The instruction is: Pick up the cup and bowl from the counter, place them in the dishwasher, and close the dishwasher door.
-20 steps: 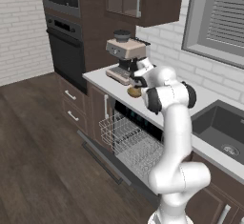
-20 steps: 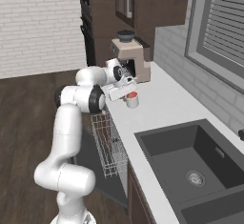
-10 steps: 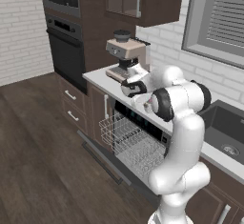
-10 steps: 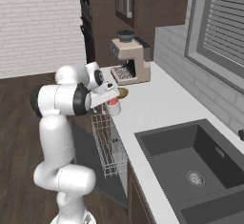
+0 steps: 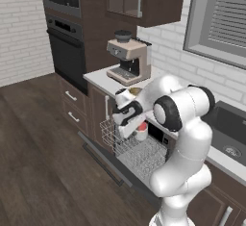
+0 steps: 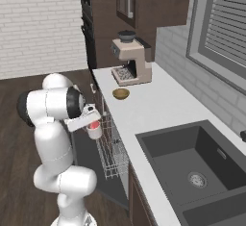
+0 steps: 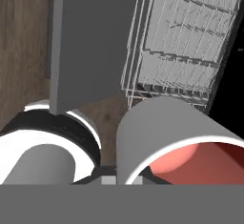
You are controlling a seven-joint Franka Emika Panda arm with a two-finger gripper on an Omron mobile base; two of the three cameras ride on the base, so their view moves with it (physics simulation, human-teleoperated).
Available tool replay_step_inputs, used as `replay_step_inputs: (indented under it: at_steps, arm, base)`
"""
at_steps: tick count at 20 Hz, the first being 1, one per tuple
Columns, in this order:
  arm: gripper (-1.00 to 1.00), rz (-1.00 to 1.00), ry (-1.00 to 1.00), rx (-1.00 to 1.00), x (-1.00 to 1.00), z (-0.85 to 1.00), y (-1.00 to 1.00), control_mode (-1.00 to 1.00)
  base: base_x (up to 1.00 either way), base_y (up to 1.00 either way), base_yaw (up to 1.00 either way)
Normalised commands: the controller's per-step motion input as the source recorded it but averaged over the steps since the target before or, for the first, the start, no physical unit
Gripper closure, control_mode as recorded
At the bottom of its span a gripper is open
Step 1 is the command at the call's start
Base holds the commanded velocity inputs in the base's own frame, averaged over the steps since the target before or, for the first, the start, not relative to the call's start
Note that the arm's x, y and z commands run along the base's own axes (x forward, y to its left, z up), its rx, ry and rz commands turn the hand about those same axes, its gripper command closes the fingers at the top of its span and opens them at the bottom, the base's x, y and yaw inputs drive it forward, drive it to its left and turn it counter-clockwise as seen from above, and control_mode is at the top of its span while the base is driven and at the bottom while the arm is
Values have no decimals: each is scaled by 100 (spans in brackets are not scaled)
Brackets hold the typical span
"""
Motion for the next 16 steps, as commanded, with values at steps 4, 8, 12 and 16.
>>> replay_step_inputs:
  at_steps: [4,8,12,16]
  arm:
    - [100,11,17,-4,36,-98,24,-100]
    - [100,17,4,-9,66,-51,1,-100]
    - [100,15,0,-14,62,-32,0,-100]
    - [100,15,1,-12,57,-70,0,-100]
  base:
    - [0,0,0]
    - [0,0,0]
    - [0,0,0]
    - [0,0,0]
